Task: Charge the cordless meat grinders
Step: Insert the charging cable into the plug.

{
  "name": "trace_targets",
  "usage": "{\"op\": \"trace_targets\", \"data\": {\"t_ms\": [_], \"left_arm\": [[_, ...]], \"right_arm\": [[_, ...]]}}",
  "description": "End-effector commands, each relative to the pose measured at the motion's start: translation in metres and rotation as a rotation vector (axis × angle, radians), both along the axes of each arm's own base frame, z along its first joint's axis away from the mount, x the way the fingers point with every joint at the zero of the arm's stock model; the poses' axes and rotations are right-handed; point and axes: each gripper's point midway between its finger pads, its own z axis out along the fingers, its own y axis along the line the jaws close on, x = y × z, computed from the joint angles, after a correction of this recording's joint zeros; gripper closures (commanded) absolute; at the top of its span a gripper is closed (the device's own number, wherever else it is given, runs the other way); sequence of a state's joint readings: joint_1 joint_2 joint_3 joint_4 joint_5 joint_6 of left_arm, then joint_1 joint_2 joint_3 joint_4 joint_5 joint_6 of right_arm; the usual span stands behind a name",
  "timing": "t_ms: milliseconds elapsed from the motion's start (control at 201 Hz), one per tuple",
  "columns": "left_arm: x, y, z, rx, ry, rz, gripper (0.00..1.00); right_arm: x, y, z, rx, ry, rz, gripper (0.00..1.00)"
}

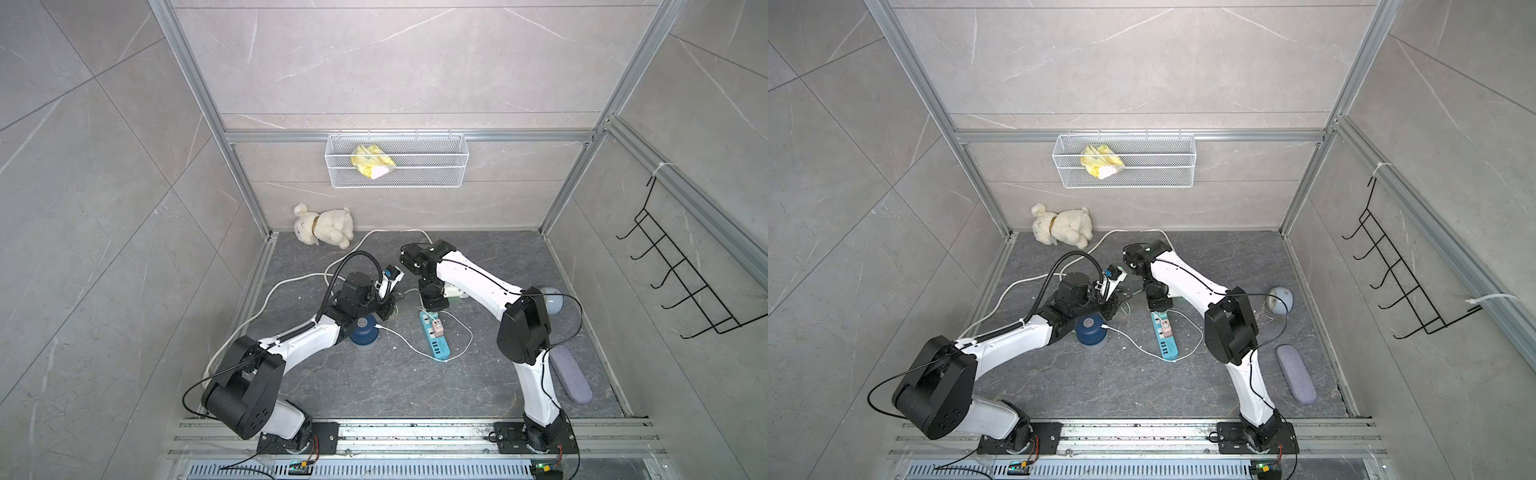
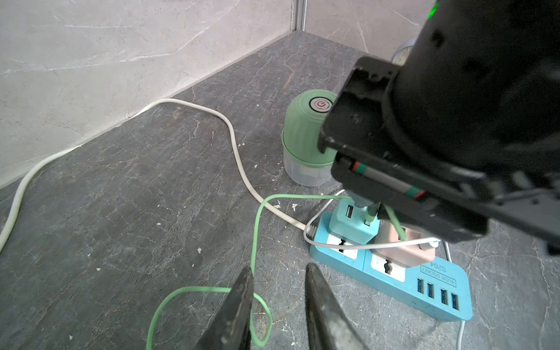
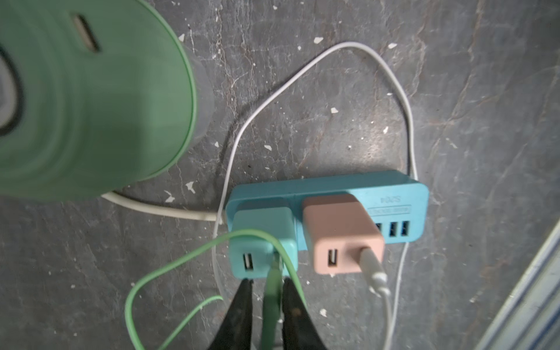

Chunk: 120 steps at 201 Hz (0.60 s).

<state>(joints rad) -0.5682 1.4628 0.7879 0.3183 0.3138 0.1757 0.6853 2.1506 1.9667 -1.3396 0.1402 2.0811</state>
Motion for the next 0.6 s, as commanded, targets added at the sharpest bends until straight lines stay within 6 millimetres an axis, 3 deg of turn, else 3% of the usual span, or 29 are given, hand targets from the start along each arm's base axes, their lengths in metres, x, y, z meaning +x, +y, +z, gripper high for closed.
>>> {"op": "trace_targets", "data": {"t_ms": [0,55,174,418,593], "left_arm": [[0.002,0.000,0.019,-0.015,-0.059,0.004,0.68],[0.003,0.001,0.020,-0.013,-0.063,0.008,0.68],[0.003,0.003,0.021,-0.009,-0.065,0.018,0.68],[0.002,0.007,0.022,0.021,-0.076,0.023,0.68],[0.000,0.007,0.023,0.030,-0.078,0.010,0.68]], "right_arm": [[0.009,0.002,-0.006,0.000,-0.053,0.003,0.86],[0.009,0.003,-0.005,0.009,-0.062,0.003,0.90],[0.007,0.001,-0.003,0.013,-0.068,0.014,0.88],[0.015,-0.003,0.003,0.033,-0.123,0.048,0.65],[0.016,-0.009,0.007,0.043,-0.140,0.057,0.54]]}}
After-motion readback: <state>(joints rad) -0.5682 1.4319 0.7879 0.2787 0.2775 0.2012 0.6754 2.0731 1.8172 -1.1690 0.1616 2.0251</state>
